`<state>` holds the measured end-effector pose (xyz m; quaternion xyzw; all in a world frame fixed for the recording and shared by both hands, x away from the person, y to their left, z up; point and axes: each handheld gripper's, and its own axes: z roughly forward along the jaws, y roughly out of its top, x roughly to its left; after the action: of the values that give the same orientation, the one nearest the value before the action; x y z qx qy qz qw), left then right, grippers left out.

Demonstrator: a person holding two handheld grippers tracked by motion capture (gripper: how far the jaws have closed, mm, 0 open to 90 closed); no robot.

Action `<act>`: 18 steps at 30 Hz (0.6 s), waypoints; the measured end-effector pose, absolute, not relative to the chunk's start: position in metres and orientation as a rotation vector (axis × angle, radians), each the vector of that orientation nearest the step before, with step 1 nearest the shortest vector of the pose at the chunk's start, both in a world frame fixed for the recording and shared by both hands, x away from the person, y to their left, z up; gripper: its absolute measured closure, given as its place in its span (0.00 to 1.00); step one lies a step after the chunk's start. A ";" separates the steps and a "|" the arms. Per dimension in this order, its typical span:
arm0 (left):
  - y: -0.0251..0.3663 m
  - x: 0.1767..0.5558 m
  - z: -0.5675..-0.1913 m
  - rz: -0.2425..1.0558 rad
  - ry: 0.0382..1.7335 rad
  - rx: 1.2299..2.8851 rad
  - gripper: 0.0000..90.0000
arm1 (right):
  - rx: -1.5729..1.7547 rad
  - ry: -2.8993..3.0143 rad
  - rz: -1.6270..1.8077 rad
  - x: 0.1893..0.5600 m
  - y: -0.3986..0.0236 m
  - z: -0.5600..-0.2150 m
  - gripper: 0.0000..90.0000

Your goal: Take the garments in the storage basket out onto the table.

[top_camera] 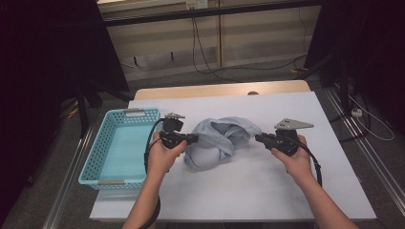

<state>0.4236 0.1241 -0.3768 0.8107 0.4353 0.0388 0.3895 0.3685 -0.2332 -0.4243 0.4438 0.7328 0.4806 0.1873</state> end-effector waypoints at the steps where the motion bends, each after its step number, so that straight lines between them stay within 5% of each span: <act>1: 0.129 0.426 -0.377 0.104 1.119 2.060 0.93 | 1.245 2.065 1.354 0.368 -0.233 -0.424 0.93; 18: 0.131 0.432 -0.394 0.073 1.151 2.073 0.90 | 1.218 2.102 1.341 0.367 -0.224 -0.427 0.93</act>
<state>0.4315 0.1315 -0.3944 0.8100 0.4497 0.0287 0.3753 0.3674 -0.2245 -0.4267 0.4315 0.7448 0.4751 0.1826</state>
